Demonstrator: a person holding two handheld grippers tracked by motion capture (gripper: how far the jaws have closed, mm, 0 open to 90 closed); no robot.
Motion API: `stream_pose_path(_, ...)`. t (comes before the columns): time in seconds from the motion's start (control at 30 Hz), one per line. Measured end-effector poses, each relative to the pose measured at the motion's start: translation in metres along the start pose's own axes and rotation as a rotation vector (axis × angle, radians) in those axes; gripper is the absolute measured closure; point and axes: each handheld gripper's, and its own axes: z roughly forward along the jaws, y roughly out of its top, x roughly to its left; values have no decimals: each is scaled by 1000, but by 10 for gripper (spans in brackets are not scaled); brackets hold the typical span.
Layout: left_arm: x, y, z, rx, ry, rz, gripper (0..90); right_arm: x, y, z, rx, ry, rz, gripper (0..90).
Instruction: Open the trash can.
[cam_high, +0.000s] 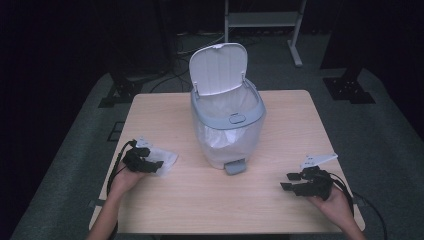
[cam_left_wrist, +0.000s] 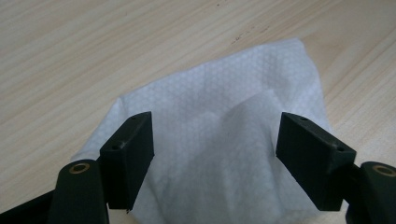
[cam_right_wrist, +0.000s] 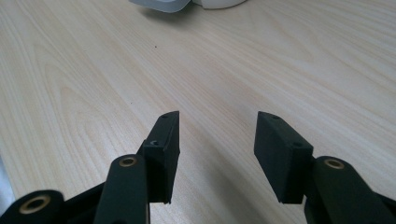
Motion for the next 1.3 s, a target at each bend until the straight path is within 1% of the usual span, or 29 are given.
stream_pose_path(0.07, 1, 0, 2, 12, -14, -1, 274, 0, 0, 0, -2, 0, -2, 495)
stream_pose_path(0.1, 2, 0, 2, 9, -24, -2, 307, 0, 0, 0, -2, 0, -2, 495)
stream_pose_path(0.2, 3, 0, 2, 15, -40, -11, 324, 0, -1, 0, -2, 1, -2, 495)
stream_pose_path(0.27, 4, 1, 2, 21, -48, -13, 350, 0, -1, 1, -2, 3, 0, 495)
stream_pose_path(0.5, 4, 4, -1, 45, -68, 5, 488, 1, -2, 2, 4, 5, -5, 494)
stream_pose_path(0.8, 2, 4, -3, 52, -95, 13, 661, 2, -3, 4, 12, 2, -11, 486)
stream_pose_path(0.87, 1, 4, -4, 56, -98, 15, 713, 2, -3, 5, 16, 4, -9, 482)
stream_pose_path(1.0, 1, 3, -5, 57, -120, 18, 788, 3, -4, 7, 26, 4, -16, 480)
stream_pose_path(1.07, 1, 3, -7, 59, -127, 28, 803, 4, -4, 8, 28, 3, -16, 479)
stream_pose_path(1.17, 0, 4, -12, 50, -137, 30, 821, 4, -3, 7, 22, 2, -18, 478)
stream_pose_path(1.3, -1, 7, -19, 38, -144, 41, 821, 4, -3, 7, 21, 1, -18, 478)
